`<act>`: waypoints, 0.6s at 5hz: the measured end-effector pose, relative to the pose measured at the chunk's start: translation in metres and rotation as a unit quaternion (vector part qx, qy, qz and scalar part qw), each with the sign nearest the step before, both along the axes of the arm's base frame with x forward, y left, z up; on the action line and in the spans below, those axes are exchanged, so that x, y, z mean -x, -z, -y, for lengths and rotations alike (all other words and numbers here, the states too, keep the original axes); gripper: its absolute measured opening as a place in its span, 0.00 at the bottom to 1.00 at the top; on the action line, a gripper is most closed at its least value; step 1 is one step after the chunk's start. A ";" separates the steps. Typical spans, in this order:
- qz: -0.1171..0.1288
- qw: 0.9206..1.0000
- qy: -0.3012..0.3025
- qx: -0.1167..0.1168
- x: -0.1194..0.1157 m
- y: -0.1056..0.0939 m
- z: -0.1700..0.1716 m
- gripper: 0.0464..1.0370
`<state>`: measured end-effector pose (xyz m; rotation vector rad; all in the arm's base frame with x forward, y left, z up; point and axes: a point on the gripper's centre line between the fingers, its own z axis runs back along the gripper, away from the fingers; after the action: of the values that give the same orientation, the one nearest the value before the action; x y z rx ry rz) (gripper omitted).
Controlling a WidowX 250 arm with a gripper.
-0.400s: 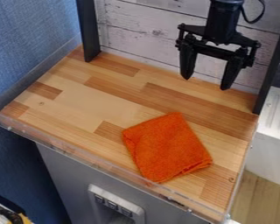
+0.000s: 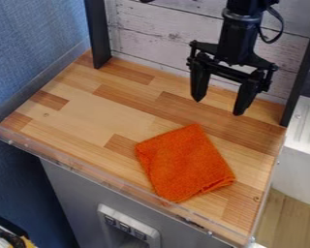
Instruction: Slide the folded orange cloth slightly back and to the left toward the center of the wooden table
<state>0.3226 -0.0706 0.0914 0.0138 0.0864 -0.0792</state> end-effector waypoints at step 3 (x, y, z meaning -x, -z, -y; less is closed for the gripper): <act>0.061 0.995 0.083 0.020 0.021 -0.011 -0.011 0.96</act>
<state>0.3015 -0.0594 0.1020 -0.0138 -0.0392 -0.2451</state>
